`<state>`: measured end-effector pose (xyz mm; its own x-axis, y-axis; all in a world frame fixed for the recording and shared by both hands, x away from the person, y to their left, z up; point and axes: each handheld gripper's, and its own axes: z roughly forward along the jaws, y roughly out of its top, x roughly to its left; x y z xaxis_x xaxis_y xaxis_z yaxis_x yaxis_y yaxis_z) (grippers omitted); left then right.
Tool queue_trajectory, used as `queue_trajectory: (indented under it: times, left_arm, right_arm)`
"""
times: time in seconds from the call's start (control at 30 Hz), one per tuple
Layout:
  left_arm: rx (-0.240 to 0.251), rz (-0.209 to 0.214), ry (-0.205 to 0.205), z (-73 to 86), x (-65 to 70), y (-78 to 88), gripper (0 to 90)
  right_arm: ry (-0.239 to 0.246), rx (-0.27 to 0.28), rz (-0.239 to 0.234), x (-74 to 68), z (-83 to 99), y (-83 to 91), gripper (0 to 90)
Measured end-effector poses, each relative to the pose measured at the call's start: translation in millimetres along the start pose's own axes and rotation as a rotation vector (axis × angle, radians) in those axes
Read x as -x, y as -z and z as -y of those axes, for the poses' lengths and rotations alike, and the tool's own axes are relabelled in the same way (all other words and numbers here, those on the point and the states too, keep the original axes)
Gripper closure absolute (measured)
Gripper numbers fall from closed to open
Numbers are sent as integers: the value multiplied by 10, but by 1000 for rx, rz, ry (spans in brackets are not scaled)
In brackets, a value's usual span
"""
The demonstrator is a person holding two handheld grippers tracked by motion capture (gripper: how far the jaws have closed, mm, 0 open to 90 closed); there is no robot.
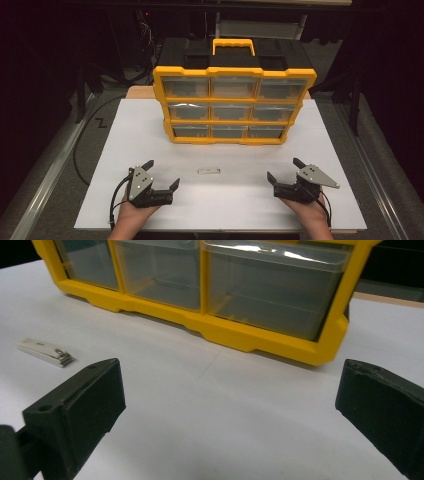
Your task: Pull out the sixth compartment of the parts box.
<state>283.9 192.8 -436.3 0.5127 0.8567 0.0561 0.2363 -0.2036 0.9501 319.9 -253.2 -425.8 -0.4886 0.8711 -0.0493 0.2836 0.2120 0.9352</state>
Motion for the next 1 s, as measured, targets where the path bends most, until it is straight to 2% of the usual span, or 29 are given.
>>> queue_trajectory:
  times: [0.23,1.0]
  left_arm:
    - [-7,-7,-1,24,-14,-7,7]
    - [1,3,7,50,-26,-12,7]
  right_arm:
    - [15,-14,10,44,22,-32,7]
    - [37,-2,15,19,-5,-56,7]
